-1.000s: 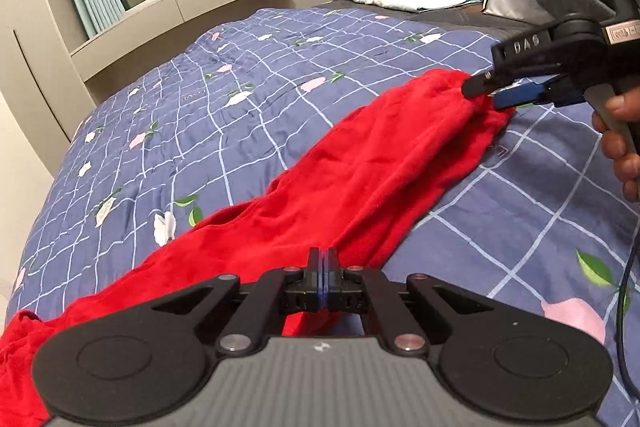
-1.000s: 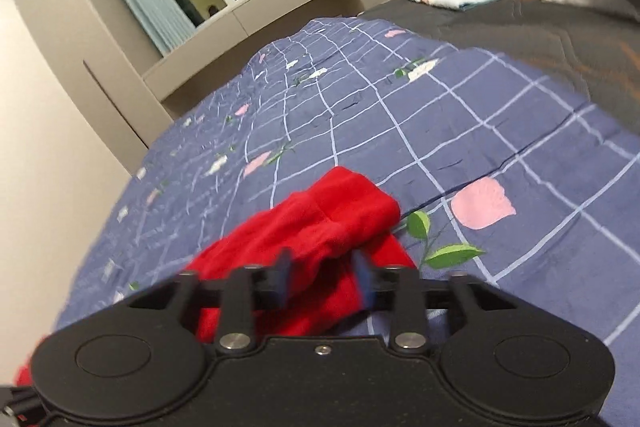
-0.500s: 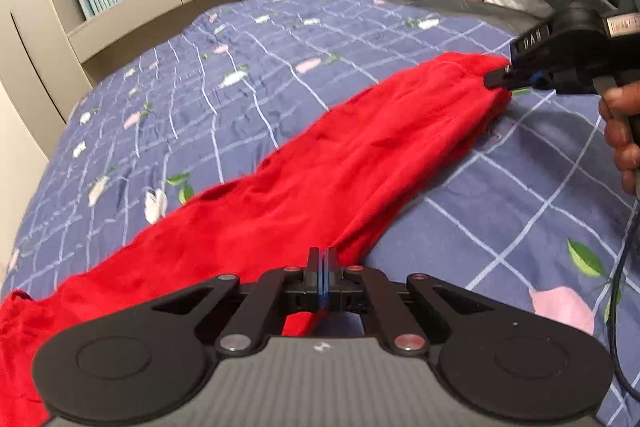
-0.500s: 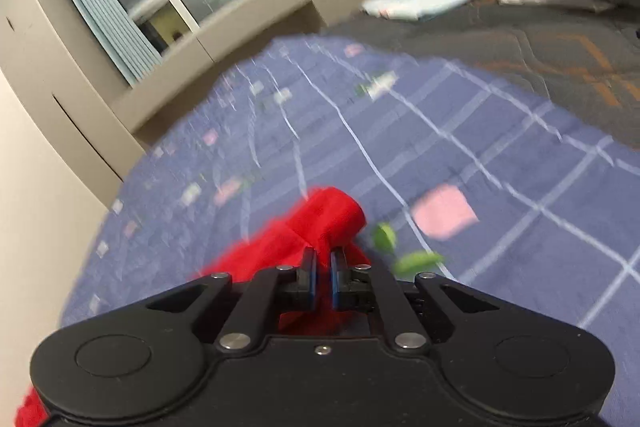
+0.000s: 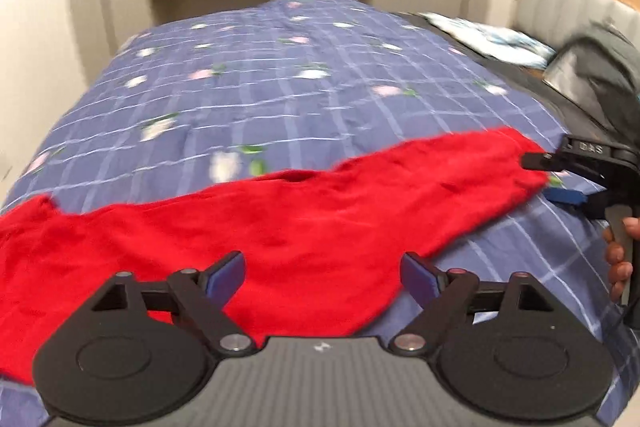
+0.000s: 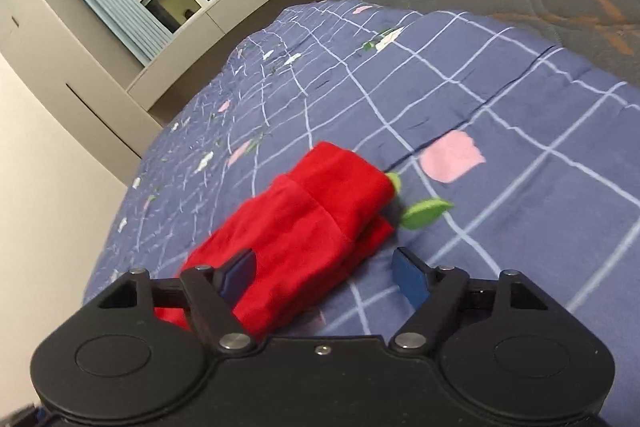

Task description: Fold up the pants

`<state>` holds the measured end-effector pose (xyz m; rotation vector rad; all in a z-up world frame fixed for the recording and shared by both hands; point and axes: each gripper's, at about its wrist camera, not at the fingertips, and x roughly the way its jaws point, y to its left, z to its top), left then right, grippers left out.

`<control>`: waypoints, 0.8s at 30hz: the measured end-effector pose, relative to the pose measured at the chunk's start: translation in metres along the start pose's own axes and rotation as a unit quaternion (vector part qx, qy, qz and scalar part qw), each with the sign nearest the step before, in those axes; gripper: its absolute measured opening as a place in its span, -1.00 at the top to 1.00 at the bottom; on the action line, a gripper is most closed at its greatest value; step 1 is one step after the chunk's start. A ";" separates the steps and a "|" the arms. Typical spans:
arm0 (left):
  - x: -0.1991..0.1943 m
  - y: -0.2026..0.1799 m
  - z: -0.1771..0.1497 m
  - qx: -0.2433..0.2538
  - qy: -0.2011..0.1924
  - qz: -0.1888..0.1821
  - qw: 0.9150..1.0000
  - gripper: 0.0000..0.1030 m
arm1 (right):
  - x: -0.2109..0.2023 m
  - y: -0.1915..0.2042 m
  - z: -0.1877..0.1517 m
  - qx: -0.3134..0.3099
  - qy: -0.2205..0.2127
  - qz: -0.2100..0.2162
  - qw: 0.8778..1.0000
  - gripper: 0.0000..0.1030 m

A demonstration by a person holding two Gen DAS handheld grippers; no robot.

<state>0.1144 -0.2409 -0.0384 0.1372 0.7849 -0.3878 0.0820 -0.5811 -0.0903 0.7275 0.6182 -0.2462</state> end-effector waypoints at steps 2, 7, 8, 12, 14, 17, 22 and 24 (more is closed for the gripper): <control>-0.008 0.018 -0.002 -0.028 0.000 0.013 1.000 -0.73 | 0.007 0.000 0.004 0.008 -0.002 -0.001 1.000 0.25; -0.036 0.071 -0.012 -0.084 -0.011 0.055 0.995 -0.73 | 0.008 -0.003 0.010 0.037 -0.013 -0.020 0.999 0.68; -0.043 0.083 -0.015 -0.092 -0.014 0.066 0.993 -0.73 | 0.003 0.000 0.012 0.023 -0.024 -0.025 0.999 0.70; -0.076 0.134 -0.029 -0.132 -0.030 0.125 0.983 -0.73 | -0.012 0.005 0.023 0.003 -0.052 -0.034 0.998 0.71; -0.091 0.159 -0.038 -0.158 -0.036 0.153 0.975 -0.73 | -0.010 0.003 0.024 -0.002 -0.049 -0.041 0.998 0.71; -0.107 0.195 -0.055 -0.198 -0.036 0.189 0.961 -0.73 | 0.004 0.001 0.018 -0.016 -0.017 -0.063 0.998 0.56; -0.122 0.256 -0.087 -0.254 -0.032 0.233 0.938 -0.77 | -0.003 0.012 0.010 -0.043 -0.013 -0.083 0.996 -0.26; -0.126 0.278 -0.099 -0.271 -0.031 0.240 0.932 -0.77 | -0.011 0.028 0.007 -0.075 -0.016 -0.104 0.992 -0.41</control>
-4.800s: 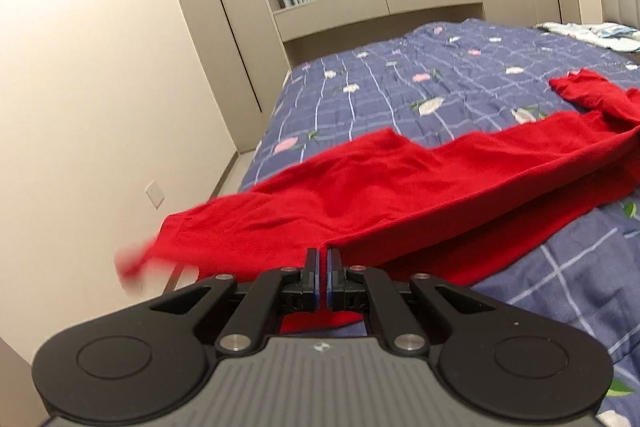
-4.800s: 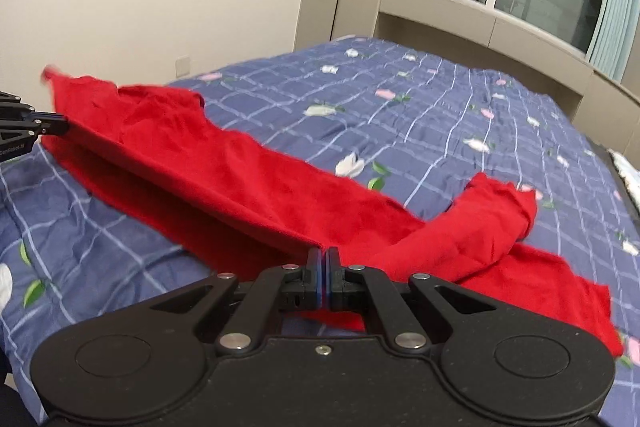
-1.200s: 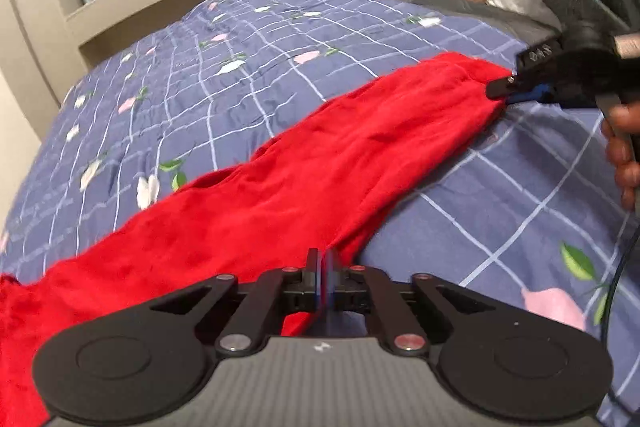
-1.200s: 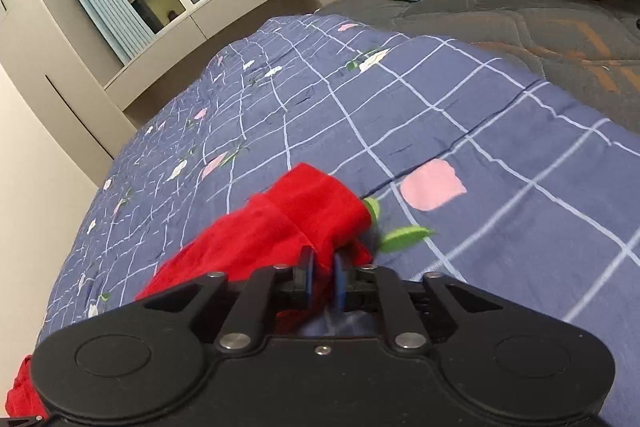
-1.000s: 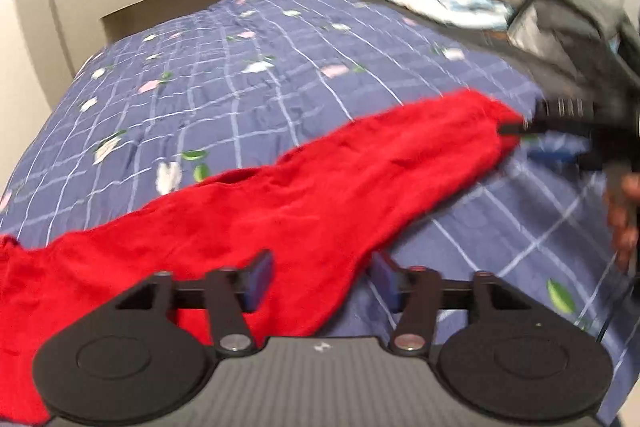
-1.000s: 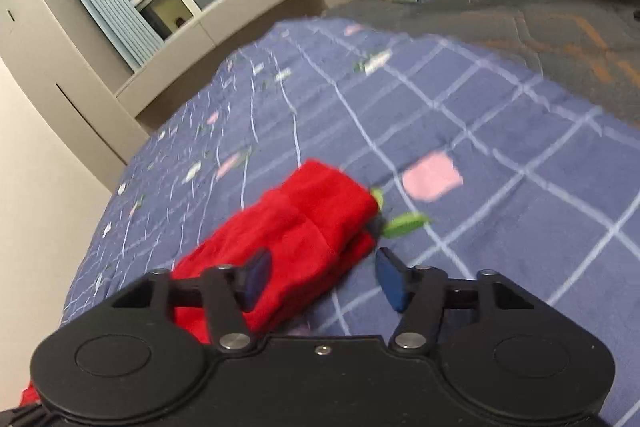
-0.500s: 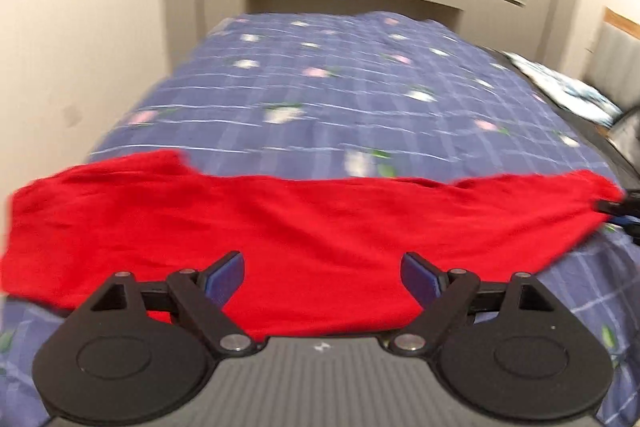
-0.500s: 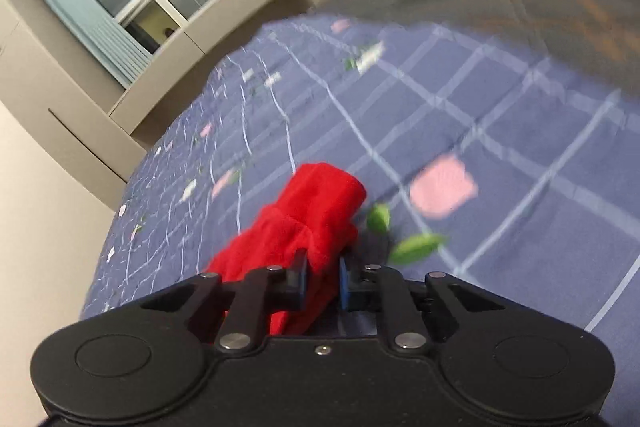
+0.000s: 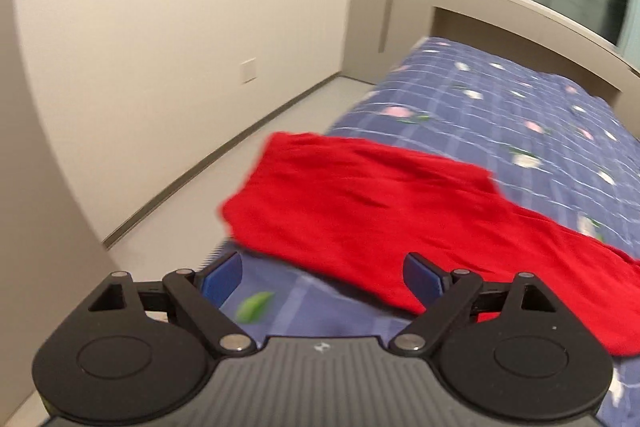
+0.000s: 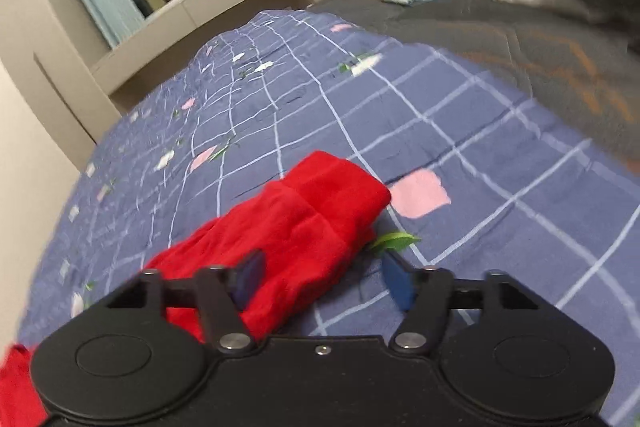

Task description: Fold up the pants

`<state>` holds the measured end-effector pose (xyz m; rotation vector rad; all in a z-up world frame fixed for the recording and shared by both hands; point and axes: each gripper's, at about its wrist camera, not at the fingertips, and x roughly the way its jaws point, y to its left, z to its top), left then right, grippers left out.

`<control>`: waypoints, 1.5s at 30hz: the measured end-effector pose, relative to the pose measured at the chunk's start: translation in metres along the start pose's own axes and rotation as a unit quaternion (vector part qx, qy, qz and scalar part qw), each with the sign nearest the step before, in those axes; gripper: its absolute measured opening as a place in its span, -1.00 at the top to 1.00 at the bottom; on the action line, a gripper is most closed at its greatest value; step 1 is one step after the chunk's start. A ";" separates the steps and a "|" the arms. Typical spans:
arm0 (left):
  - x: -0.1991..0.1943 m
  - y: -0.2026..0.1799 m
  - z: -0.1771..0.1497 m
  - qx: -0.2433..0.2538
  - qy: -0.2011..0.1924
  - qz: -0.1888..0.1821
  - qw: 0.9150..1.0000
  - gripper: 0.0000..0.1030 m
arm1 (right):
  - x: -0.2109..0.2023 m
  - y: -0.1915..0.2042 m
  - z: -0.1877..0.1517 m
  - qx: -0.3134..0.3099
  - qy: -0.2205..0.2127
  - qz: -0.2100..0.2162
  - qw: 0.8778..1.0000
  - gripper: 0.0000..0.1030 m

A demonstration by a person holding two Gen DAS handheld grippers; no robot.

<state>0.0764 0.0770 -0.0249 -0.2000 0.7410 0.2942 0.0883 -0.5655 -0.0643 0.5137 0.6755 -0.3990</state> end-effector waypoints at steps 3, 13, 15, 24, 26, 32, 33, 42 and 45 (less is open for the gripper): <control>0.012 0.031 0.004 -0.021 -0.005 0.012 1.000 -0.77 | -0.016 0.031 0.000 -0.046 -0.014 -0.012 0.999 -0.68; 0.057 0.094 0.013 -0.086 0.001 -0.012 0.996 -0.53 | 0.019 0.236 -0.048 -0.193 0.076 0.209 0.956 -0.38; 0.063 0.093 0.017 -0.080 -0.004 -0.014 0.997 -0.53 | 0.036 0.289 -0.067 -0.213 0.110 0.253 0.937 -0.27; 0.104 0.090 0.041 -0.058 -0.007 -0.018 0.998 -0.53 | 0.098 0.453 -0.123 -0.290 0.215 0.323 0.875 -0.24; 0.114 0.089 0.043 -0.054 0.000 -0.016 0.998 -0.53 | 0.111 0.466 -0.129 -0.302 0.254 0.325 0.859 -0.23; 0.141 0.082 0.051 -0.043 0.018 -0.008 0.999 -0.53 | 0.119 0.480 -0.130 -0.297 0.273 0.348 0.846 0.22; 0.145 0.081 0.053 -0.039 0.019 -0.007 0.999 -0.53 | 0.119 0.483 -0.128 -0.294 0.270 0.349 0.848 0.33; 0.161 0.068 0.067 -0.012 0.026 0.012 1.000 -0.52 | 0.128 0.505 -0.114 -0.288 0.211 0.306 0.883 0.91; 0.155 0.066 0.072 -0.010 0.016 0.011 1.000 -0.53 | 0.134 0.510 -0.124 -0.320 0.213 0.289 0.877 0.81</control>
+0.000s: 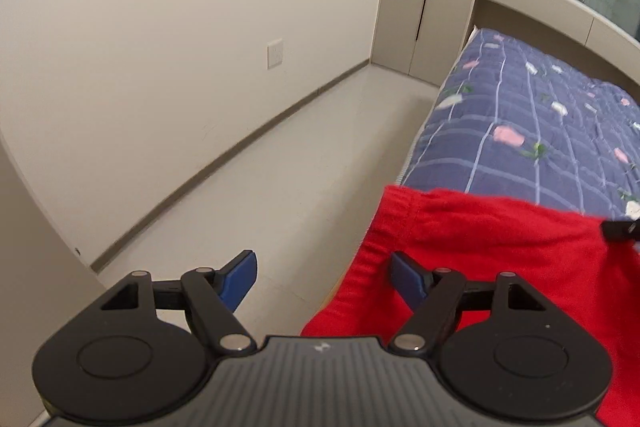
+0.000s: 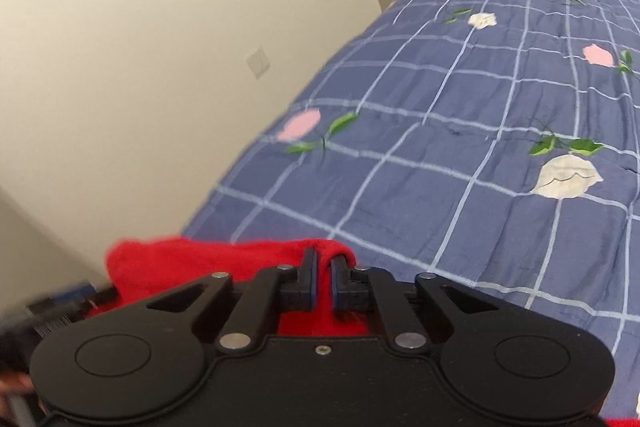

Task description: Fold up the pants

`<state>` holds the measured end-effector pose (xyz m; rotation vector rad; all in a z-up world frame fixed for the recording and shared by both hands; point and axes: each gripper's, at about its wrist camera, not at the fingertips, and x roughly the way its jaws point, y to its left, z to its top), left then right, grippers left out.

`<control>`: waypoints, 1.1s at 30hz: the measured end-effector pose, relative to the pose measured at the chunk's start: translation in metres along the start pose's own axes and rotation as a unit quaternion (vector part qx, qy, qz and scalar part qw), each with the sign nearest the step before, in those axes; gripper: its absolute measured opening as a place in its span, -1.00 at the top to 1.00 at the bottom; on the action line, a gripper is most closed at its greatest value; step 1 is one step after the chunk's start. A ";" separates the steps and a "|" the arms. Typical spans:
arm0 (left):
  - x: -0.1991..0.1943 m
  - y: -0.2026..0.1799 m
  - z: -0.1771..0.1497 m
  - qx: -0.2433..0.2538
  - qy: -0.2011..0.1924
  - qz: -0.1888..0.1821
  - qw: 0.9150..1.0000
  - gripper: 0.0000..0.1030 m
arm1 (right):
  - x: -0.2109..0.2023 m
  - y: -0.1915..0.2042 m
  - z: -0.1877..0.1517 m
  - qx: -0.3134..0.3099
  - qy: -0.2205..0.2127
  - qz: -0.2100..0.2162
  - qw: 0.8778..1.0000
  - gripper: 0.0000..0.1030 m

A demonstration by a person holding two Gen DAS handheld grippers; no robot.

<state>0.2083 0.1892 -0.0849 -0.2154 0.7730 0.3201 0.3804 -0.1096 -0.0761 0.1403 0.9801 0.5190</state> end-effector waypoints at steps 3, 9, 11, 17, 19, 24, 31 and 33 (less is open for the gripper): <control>-0.010 0.000 0.007 0.001 -0.024 -0.009 1.000 -0.64 | -0.006 0.001 -0.005 -0.007 -0.009 0.001 1.000 0.61; 0.005 -0.014 0.027 0.019 -0.025 -0.008 0.999 -0.66 | -0.035 0.016 -0.021 -0.069 -0.069 -0.050 0.994 -0.29; 0.024 -0.023 0.029 0.041 0.000 0.009 0.999 -0.67 | -0.035 0.021 -0.023 -0.086 -0.084 -0.077 0.990 -0.63; 0.044 -0.028 0.022 0.045 0.016 0.025 0.999 -0.72 | -0.002 0.014 -0.017 -0.084 -0.074 -0.137 0.984 -0.70; 0.045 -0.025 0.022 0.031 0.022 0.024 0.999 -0.73 | 0.008 0.004 -0.014 -0.058 -0.066 -0.148 0.985 -0.76; 0.025 -0.028 0.026 0.034 0.009 0.033 0.999 -0.80 | 0.002 -0.007 -0.013 -0.031 -0.075 -0.146 0.986 -0.78; -0.028 -0.061 0.012 0.061 -0.030 -0.007 0.998 -0.99 | -0.063 -0.006 -0.070 -0.077 -0.099 -0.139 0.982 -0.93; -0.037 -0.078 0.002 0.074 -0.029 -0.022 0.997 -0.99 | -0.080 -0.015 -0.096 -0.065 -0.093 -0.148 0.982 -0.96</control>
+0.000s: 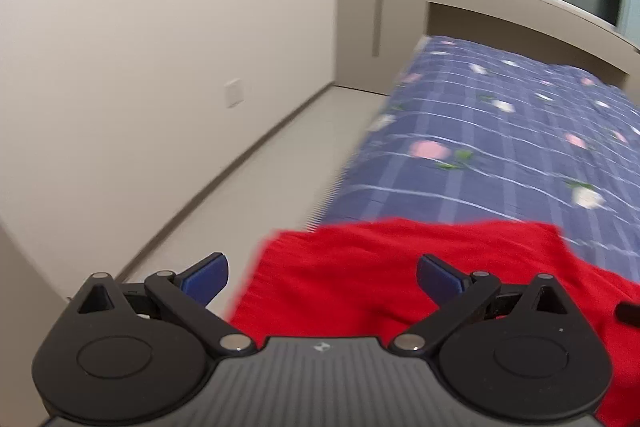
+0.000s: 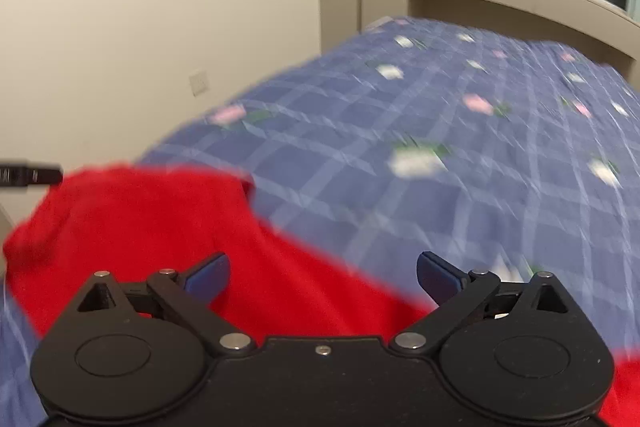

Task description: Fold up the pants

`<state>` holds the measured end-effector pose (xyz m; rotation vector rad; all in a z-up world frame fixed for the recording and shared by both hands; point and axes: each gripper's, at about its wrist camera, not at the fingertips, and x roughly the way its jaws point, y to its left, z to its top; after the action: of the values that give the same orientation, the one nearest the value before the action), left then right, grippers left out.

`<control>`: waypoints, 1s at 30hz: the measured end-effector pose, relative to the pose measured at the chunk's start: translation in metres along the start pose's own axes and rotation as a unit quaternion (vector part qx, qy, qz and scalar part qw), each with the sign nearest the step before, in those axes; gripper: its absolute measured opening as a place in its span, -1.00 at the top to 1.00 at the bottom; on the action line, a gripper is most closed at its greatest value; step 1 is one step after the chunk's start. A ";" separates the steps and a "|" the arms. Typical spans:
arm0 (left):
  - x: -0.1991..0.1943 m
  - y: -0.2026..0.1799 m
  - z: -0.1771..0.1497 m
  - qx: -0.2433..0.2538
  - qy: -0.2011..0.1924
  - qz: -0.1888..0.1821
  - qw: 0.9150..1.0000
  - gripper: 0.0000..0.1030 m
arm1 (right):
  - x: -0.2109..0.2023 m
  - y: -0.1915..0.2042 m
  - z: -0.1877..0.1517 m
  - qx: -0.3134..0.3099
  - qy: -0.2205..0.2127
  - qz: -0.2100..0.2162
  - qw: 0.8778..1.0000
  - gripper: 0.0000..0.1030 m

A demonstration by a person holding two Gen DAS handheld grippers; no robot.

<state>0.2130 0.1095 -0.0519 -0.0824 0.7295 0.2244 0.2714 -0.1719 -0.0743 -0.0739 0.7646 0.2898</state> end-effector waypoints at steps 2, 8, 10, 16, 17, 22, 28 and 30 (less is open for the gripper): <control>-0.006 -0.020 -0.009 0.011 0.000 -0.012 1.000 -0.99 | -0.015 -0.018 -0.023 0.031 0.008 -0.011 0.999 -0.97; -0.017 -0.070 -0.039 0.046 0.016 -0.038 0.998 -0.99 | -0.048 -0.074 -0.063 0.050 0.014 -0.081 0.995 -0.99; -0.016 -0.082 -0.048 0.066 0.029 -0.029 0.997 -0.99 | -0.059 -0.094 -0.074 0.042 0.012 -0.106 0.993 -0.99; -0.018 -0.097 -0.068 0.094 0.062 -0.003 0.994 -0.99 | -0.099 -0.166 -0.112 0.062 0.007 -0.173 0.983 -0.99; -0.020 -0.098 -0.070 0.096 0.063 0.001 0.993 -0.99 | -0.106 -0.178 -0.118 0.067 0.004 -0.182 0.981 -0.99; -0.036 -0.108 -0.073 0.091 0.071 0.010 0.993 -0.99 | -0.151 -0.233 -0.146 0.135 -0.041 -0.203 0.969 -0.99; -0.052 -0.141 -0.074 0.052 0.060 -0.014 0.997 -0.99 | -0.195 -0.287 -0.177 0.220 -0.085 -0.221 0.946 -0.99; -0.056 -0.158 -0.077 0.047 0.055 -0.028 0.997 -0.99 | -0.201 -0.304 -0.187 0.253 -0.087 -0.214 0.939 -0.99</control>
<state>0.1589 -0.0655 -0.0716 -0.0255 0.8447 0.1323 0.0947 -0.5412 -0.0819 0.2692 0.6083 -0.3161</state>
